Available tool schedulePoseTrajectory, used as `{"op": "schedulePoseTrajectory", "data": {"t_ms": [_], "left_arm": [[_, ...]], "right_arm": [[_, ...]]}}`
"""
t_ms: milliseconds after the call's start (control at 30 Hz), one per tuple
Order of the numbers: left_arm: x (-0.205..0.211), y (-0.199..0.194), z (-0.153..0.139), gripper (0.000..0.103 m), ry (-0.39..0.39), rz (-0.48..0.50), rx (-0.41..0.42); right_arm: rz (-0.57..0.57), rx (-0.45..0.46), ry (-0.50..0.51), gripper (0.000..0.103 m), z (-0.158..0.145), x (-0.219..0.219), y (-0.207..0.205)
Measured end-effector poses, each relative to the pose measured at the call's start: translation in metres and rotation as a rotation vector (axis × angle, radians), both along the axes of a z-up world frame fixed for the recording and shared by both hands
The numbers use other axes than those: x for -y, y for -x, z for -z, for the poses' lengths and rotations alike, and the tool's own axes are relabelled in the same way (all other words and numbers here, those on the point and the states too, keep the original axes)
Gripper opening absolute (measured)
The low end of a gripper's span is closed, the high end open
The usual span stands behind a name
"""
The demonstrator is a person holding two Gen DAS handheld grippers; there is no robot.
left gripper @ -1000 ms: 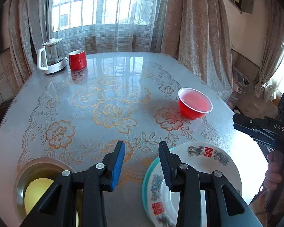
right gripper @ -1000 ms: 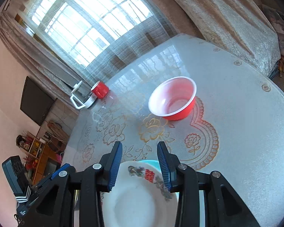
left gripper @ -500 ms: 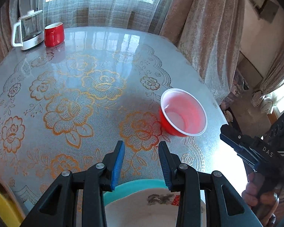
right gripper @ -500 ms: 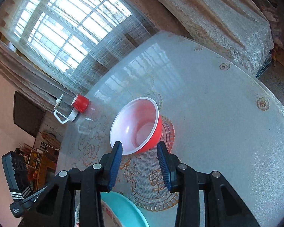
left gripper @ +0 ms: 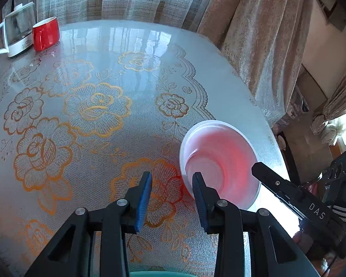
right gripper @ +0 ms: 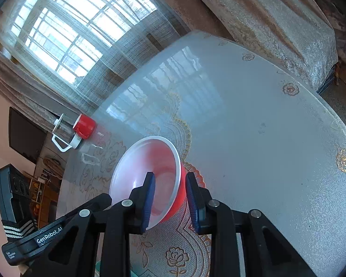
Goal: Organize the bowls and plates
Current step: 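Grasp the red-and-white bowl rim with both tools, then carry the red-and-white bowl with both tools over the yellow bowl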
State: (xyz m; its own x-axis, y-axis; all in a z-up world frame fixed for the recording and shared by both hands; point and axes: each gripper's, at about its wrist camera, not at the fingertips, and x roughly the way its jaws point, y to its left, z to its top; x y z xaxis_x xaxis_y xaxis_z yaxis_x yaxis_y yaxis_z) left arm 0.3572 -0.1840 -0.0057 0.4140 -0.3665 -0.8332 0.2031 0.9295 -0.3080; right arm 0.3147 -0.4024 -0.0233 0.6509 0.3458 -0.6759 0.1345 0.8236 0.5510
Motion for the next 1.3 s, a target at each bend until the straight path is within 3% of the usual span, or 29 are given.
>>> {"op": "schedulePoseTrajectory", "data": {"t_ms": [200, 467, 800, 1133, 1300], "left_arm": [[0.014, -0.001, 0.005, 0.016, 0.012, 0.062, -0.007], [0.004, 0.021, -0.009, 0.016, -0.013, 0.053, 0.056], [-0.036, 0.064, -0.034, 0.016, -0.014, -0.014, 0.139], [-0.08, 0.105, -0.052, 0.016, 0.008, -0.067, 0.202], [-0.107, 0.125, -0.054, 0.016, 0.046, -0.083, 0.195]], "right_arm": [[-0.012, -0.024, -0.023, 0.014, 0.013, -0.001, -0.005], [-0.045, -0.026, -0.05, 0.014, 0.012, -0.007, 0.002], [-0.147, 0.021, -0.036, 0.014, -0.013, -0.043, 0.02], [-0.242, 0.072, -0.013, 0.014, -0.039, -0.091, 0.043], [-0.273, 0.084, -0.017, 0.014, -0.047, -0.113, 0.057]]}}
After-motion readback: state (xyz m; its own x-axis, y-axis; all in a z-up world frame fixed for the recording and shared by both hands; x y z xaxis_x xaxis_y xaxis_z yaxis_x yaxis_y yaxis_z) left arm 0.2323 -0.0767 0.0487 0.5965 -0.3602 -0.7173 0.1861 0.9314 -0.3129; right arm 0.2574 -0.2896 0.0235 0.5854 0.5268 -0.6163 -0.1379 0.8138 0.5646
